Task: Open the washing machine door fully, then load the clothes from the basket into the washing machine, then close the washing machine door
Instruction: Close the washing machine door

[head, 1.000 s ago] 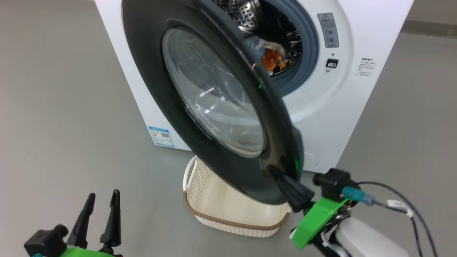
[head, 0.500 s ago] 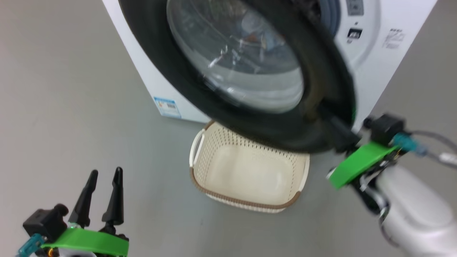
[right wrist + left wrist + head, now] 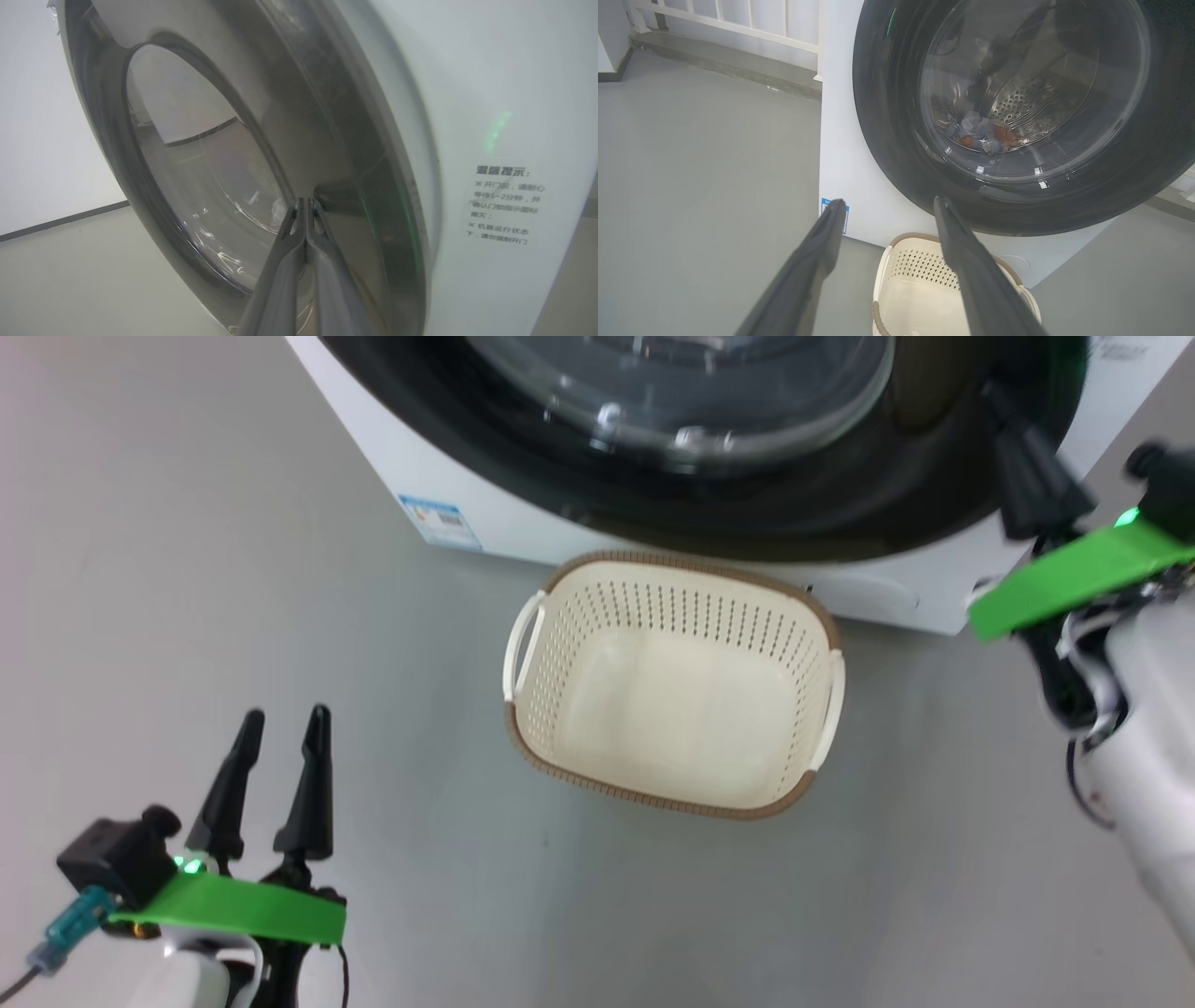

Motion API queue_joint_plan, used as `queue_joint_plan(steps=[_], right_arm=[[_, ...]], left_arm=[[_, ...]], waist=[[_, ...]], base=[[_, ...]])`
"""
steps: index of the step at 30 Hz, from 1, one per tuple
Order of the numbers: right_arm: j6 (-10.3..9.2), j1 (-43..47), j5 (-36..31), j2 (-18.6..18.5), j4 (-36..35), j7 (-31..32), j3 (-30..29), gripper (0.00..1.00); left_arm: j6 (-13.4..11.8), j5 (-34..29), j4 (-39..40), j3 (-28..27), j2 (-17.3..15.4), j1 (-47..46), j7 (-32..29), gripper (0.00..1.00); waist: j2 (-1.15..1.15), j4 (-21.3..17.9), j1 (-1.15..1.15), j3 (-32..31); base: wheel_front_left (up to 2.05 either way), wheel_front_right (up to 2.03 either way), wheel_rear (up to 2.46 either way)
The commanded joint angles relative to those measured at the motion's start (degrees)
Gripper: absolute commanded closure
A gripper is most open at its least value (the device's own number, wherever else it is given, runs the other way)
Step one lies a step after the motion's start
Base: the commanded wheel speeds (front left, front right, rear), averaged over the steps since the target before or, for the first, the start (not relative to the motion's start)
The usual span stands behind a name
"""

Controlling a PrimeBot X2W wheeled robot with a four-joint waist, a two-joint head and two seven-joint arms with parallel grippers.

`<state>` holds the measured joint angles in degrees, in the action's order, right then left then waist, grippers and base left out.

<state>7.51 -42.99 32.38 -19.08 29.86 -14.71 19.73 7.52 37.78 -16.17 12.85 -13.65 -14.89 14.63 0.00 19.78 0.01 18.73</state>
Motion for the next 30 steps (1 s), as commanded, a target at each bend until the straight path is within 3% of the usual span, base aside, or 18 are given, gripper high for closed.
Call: queue_joint_plan(steps=[1, 12, 27, 29, 30], right_arm=[[-0.02, -2.4, 0.5, -0.4, -0.8, -0.3, -0.5, 1.0], [-0.02, -9.0, -0.8, -3.1, 2.2, -0.3, -4.7, 1.0], [-0.02, -2.0, -1.0, -0.2, 1.2, -0.3, -3.6, 1.0], [-0.02, -0.1, -1.1, 0.6, 0.6, -0.3, -3.0, 0.6], [-0.02, -0.1, -1.1, 0.6, 0.6, -0.3, -3.0, 0.6]], left_arm=[[0.0, 0.9, 1.7, -1.7, -2.2, -2.3, 0.4, 0.0], [0.0, 1.4, 1.5, -0.8, -1.3, -4.5, 0.4, 0.0], [0.0, 0.9, 0.0, -1.2, -1.2, -3.1, 0.4, 0.0], [0.0, 0.7, -0.3, -1.2, -1.3, -2.7, 0.4, 0.0], [0.0, 0.7, -0.3, -1.2, -1.3, -2.7, 0.4, 0.0]], waist=[[0.0, 0.6, -0.01, 3.0], [0.0, 2.3, -0.01, 4.7], [0.0, -0.2, -0.01, -1.1], [0.0, -0.9, -0.01, -2.7], [0.0, -0.9, -0.01, -2.7]], base=[[0.0, 0.0, 0.0], [0.0, 0.0, 0.0], [0.0, 0.0, 0.0], [0.0, 0.0, 0.0], [0.0, 0.0, 0.0]])
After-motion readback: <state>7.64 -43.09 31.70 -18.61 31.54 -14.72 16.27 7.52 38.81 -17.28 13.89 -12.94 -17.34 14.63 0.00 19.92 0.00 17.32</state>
